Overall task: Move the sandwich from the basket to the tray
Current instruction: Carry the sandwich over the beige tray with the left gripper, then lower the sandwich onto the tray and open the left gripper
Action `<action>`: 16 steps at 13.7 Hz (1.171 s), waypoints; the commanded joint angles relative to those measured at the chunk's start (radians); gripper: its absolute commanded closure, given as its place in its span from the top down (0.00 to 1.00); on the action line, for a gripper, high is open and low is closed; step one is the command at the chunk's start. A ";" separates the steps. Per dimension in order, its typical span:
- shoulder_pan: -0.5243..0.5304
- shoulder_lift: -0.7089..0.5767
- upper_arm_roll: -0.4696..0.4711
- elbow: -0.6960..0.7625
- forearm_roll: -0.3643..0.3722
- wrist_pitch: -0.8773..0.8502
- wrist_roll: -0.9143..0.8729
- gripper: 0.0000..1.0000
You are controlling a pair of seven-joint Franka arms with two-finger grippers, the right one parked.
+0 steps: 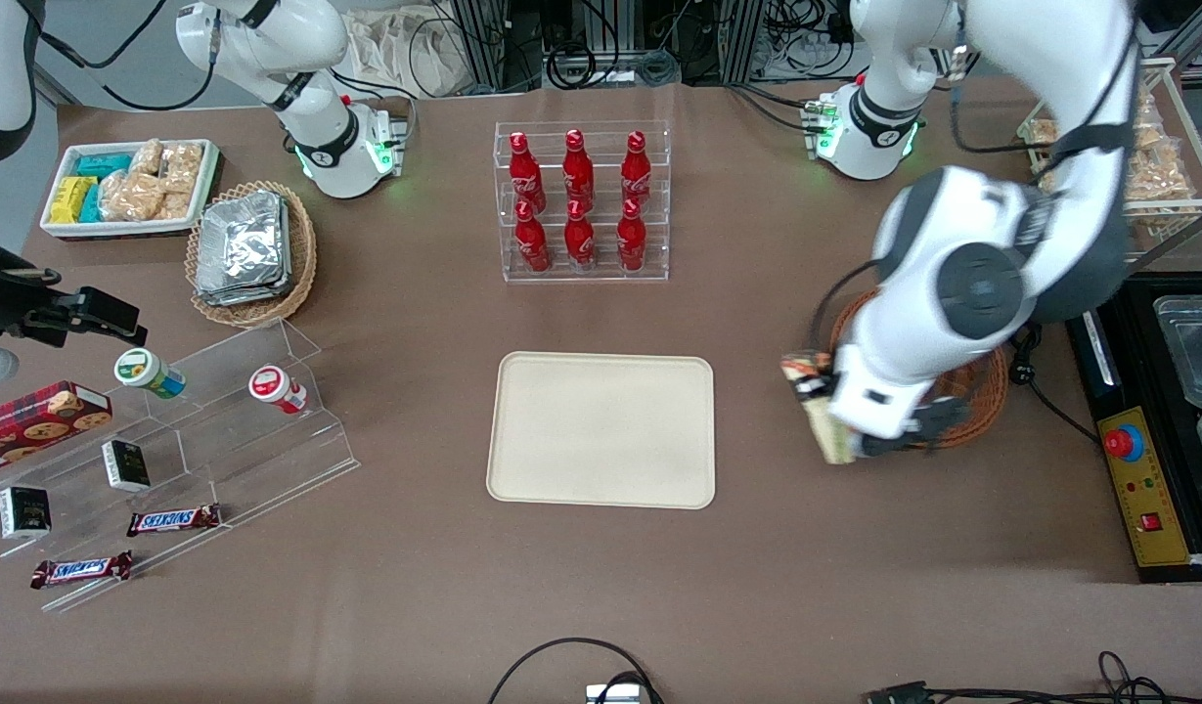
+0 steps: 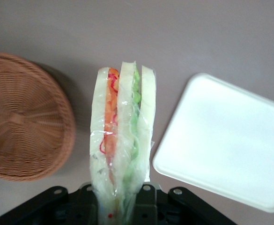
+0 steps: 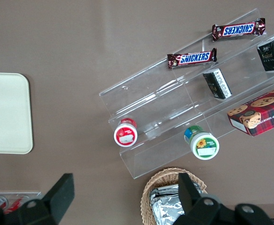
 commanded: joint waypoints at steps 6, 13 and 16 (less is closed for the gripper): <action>-0.049 0.260 -0.066 0.130 -0.003 0.099 0.274 0.00; -0.107 0.375 -0.074 0.113 0.013 0.260 0.291 0.00; -0.119 0.392 -0.074 0.102 0.014 0.262 0.288 0.02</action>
